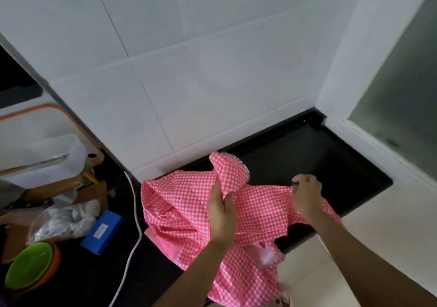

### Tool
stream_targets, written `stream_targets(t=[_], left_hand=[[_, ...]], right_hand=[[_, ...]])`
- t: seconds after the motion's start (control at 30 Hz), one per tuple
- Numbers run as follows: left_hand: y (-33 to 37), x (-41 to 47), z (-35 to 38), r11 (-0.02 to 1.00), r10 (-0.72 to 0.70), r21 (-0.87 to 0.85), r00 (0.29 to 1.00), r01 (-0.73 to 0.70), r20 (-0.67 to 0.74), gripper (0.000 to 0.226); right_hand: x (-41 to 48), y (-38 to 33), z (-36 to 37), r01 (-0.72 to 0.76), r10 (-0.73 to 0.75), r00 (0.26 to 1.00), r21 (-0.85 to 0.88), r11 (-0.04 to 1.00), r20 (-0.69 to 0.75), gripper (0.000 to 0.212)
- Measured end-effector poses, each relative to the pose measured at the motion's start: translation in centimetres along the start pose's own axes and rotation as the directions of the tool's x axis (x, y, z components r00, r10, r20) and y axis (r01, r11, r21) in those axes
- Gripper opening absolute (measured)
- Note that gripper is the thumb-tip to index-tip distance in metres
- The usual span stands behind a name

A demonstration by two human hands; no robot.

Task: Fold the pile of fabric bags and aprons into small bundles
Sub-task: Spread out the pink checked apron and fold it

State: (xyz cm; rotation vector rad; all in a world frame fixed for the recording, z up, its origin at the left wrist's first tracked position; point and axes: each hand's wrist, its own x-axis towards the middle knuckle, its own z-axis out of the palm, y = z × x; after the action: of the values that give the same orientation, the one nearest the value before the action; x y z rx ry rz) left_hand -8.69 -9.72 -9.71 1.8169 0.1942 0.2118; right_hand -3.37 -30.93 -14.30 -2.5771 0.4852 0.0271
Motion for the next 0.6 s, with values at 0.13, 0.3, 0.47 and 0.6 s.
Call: stream_targets(t=[0.13,0.3,0.47,0.6], left_hand=[[4.9,0.9,3.6,0.988,0.129,-0.1,0.987,-0.12,0.091,0.045],[6.6,1.0,7.6,0.998,0.051,0.0,0.81,-0.063,0.584,0.028],[6.9,5.1,6.1,0.896,0.08,0.334,0.847,-0.292,0.526,0.035],[4.5,8.7,6.5,0.663,-0.182,0.706,0.862,-0.248,0.474,0.119]], right_hand=[[0.8,-3.9,-7.1,-0.387,0.049,0.898,0.73,0.563,0.437,0.035],[0.3,-5.3,-8.8,-0.477,-0.158,0.781,0.741,0.473,0.604,0.021],[2.3,-0.5,-7.9,-0.455,0.179,0.859,0.556,0.696,0.479,0.011],[1.6,0.8,-8.8,-0.353,0.077,0.869,0.503,0.789,0.49,0.024]])
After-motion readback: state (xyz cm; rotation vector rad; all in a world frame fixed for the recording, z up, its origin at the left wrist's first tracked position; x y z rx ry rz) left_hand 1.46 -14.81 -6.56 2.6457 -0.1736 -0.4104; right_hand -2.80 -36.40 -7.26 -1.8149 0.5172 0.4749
